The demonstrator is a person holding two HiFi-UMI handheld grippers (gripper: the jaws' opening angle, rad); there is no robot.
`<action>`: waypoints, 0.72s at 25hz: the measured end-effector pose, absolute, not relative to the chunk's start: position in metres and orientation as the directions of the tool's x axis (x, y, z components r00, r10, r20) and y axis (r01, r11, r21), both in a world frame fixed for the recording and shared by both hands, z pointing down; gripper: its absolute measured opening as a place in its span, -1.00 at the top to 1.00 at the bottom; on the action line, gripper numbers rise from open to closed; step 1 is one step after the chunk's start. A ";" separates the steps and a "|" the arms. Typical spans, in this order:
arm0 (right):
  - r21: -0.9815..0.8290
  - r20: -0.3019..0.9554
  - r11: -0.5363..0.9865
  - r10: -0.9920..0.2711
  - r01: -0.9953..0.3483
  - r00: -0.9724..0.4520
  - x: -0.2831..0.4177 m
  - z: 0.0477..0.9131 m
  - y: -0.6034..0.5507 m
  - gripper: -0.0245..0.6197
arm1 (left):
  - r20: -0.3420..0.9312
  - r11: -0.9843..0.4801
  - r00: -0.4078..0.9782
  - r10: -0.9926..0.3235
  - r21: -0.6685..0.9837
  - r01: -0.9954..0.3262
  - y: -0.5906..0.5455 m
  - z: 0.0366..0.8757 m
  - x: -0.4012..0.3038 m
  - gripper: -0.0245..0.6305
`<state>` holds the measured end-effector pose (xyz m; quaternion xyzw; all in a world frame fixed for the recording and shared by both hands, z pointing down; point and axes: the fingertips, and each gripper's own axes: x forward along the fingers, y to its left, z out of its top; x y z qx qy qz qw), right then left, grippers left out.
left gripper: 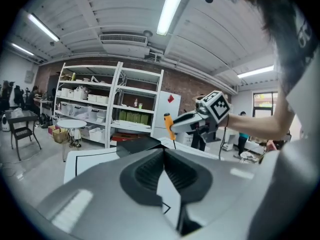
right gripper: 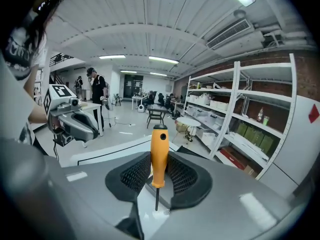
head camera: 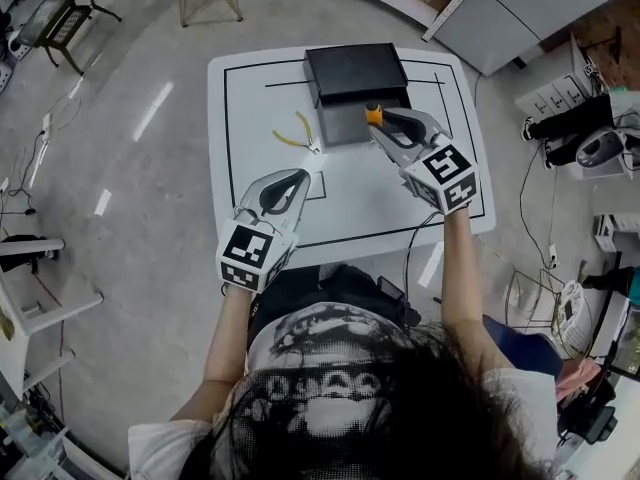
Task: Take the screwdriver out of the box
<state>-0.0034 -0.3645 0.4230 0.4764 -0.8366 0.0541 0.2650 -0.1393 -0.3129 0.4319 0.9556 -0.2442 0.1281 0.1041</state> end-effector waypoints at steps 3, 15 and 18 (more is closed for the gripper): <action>0.148 0.481 0.524 -0.780 -0.839 -0.402 0.000 0.420 -0.343 0.57 | 0.297 -0.861 0.849 -0.437 0.136 -0.490 -0.306 0.431 -0.131 0.93; 0.048 0.421 0.507 -0.791 -0.860 -0.443 0.023 0.423 -0.238 0.57 | 0.290 -0.838 0.824 -0.487 0.109 -0.534 -0.227 0.420 -0.094 0.93; 0.028 0.394 0.519 -0.791 -0.855 -0.467 0.029 0.419 -0.211 0.57 | 0.288 -0.828 0.812 -0.508 0.095 -0.552 -0.198 0.414 -0.084 0.93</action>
